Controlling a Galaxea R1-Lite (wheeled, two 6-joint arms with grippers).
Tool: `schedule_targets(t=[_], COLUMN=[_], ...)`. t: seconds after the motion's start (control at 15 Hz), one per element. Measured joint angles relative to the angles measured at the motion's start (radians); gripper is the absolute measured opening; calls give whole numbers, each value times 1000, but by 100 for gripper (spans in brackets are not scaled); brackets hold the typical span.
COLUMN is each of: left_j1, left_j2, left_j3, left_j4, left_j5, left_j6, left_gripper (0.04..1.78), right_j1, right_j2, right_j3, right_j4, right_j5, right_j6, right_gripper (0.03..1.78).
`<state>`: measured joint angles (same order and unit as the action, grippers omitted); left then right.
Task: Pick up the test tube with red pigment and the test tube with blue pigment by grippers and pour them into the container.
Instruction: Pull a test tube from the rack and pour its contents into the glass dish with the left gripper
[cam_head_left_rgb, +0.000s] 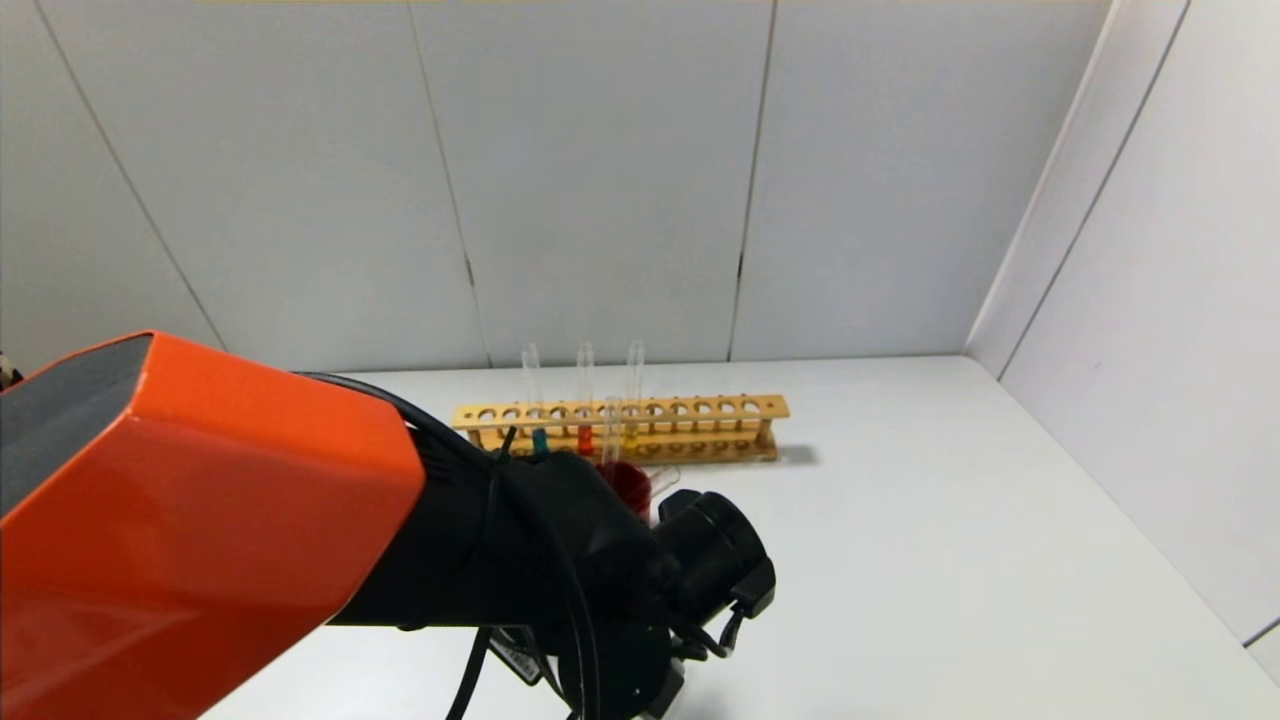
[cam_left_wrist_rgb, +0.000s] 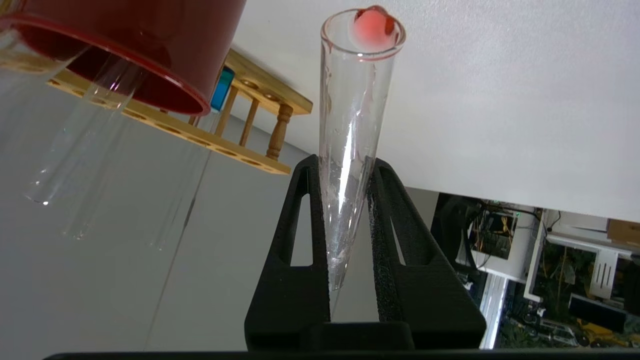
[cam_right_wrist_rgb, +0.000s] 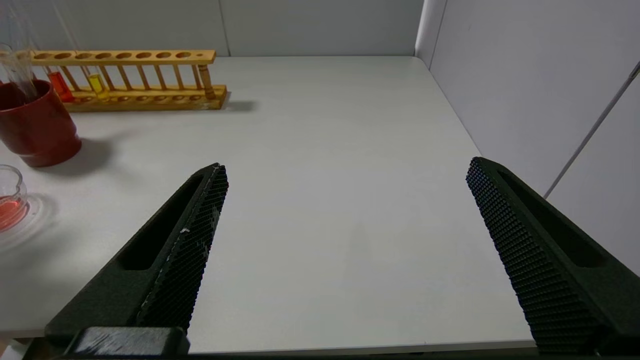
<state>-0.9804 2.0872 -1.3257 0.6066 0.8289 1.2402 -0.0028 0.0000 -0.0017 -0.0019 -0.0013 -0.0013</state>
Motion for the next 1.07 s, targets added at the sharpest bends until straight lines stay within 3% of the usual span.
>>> schedule_targets(t=[0.47,1.07], left_j1=[-11,-18], left_j2=[21,2], left_j3=[-117,-115], left_j4=[157,172], left_j5=[44,40], left_j6=[0,-49], left_gripper=[30,30], right_j1=[0,0], right_j2=[0,0], right_j3=[0,0], right_j4=[0,0], right_j5=[0,0], right_j6=[0,0], right_gripper=[174,174])
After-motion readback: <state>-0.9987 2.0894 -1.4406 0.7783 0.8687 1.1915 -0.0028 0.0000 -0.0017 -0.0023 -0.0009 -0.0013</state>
